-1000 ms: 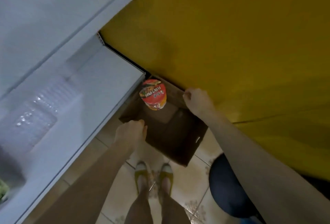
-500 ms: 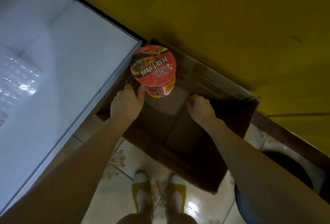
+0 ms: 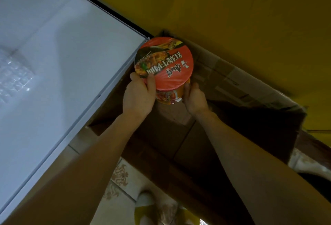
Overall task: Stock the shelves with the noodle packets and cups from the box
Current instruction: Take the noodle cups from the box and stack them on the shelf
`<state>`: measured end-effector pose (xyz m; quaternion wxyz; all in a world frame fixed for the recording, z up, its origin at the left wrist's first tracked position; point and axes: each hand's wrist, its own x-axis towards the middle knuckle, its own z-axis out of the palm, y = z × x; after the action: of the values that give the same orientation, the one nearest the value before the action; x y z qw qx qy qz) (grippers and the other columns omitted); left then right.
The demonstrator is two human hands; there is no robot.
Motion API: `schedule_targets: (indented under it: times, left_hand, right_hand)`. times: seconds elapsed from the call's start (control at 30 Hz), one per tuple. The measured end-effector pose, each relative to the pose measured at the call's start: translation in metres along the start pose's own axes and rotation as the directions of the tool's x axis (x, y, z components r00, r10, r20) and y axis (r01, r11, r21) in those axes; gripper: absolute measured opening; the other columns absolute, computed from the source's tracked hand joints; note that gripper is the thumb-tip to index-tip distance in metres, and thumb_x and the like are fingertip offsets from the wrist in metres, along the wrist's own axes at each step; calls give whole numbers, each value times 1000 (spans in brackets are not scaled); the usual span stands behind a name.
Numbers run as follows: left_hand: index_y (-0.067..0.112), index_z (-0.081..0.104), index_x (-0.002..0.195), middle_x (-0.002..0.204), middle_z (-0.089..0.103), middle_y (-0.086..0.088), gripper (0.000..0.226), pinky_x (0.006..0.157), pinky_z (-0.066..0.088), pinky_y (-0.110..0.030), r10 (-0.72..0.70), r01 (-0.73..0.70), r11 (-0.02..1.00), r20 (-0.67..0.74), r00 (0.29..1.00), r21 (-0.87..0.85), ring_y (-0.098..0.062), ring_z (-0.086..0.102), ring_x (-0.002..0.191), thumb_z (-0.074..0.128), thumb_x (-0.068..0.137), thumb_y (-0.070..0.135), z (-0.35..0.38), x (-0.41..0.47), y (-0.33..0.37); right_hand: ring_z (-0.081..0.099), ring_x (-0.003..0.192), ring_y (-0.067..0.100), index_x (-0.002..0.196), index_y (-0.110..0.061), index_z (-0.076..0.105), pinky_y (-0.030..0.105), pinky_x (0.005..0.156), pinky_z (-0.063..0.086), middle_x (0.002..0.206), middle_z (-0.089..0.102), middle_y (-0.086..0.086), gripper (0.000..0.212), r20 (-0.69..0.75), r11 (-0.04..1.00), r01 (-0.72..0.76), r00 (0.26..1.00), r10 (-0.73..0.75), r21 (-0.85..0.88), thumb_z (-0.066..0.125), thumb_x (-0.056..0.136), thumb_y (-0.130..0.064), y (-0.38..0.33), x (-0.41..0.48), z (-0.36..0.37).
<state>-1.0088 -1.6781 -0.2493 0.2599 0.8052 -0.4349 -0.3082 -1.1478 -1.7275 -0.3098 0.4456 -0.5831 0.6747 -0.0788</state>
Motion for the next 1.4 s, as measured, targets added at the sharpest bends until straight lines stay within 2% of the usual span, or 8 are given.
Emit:
schedule_targets:
  times: [0.27,0.43,0.63,0.7,0.87,1.0,1.2,1.4]
  left_hand:
    - [12,33,100,91,58,-5,20,65,57,-41,-3,0,997,-32,999,-78,-21,65,74,30,100,31,0,3,4]
    - [13,32,103,80,49,8,17,51,44,-17,-4,-1,997,-67,998,-76,-2,52,62,30,100,30,1,8,4]
    - [12,27,101,76,42,13,12,43,39,-2,-48,23,976,-110,993,-215,1,48,59,27,102,23,12,11,12]
    - [11,28,100,75,41,13,11,45,40,-2,-42,12,973,-128,991,-231,3,46,59,26,102,22,12,12,17]
    - [12,32,96,74,42,11,14,45,38,-3,4,-34,980,-153,988,-195,0,45,59,24,102,22,-8,11,30]
    - [11,32,95,72,41,9,15,48,39,-5,5,-37,984,-178,984,-176,-1,42,58,24,102,21,-44,-12,60]
    - [9,34,94,68,41,8,17,48,40,-7,12,-43,984,-176,984,-173,-2,41,55,24,102,21,-129,-77,138]
    - [9,38,90,67,43,6,19,46,36,-16,101,-133,980,-200,975,-150,-4,42,56,28,101,21,-234,-149,223]
  right_hand:
    - [52,114,32,123,-2,37,28,78,33,123,55,18,31,-35,975,-73,996,82,208,36,100,-22,-6,12,13]
    - [53,108,24,124,-2,35,30,80,38,122,53,16,30,-80,937,-81,990,114,339,33,100,-20,-8,15,22]
    - [55,92,16,123,-3,39,27,76,45,111,55,11,35,-141,920,-34,985,96,391,24,101,-24,-4,18,25]
    - [49,80,9,119,-2,40,17,60,38,105,53,6,32,-144,950,-23,987,71,310,23,102,-23,-2,15,23]
    - [58,105,29,116,-2,39,31,75,42,116,58,18,30,-123,987,19,992,2,162,25,102,-25,-3,3,8]
    - [63,93,31,111,1,41,40,74,53,103,62,18,30,-87,996,70,994,-65,54,26,101,-23,-16,-35,-26]
    - [53,58,13,105,3,44,15,42,33,66,44,-8,27,-48,988,141,988,-144,-61,28,101,-19,-62,-137,-97]
    - [51,59,19,106,4,45,20,45,28,75,51,5,29,35,969,216,976,-213,-123,28,101,-19,-130,-262,-178]
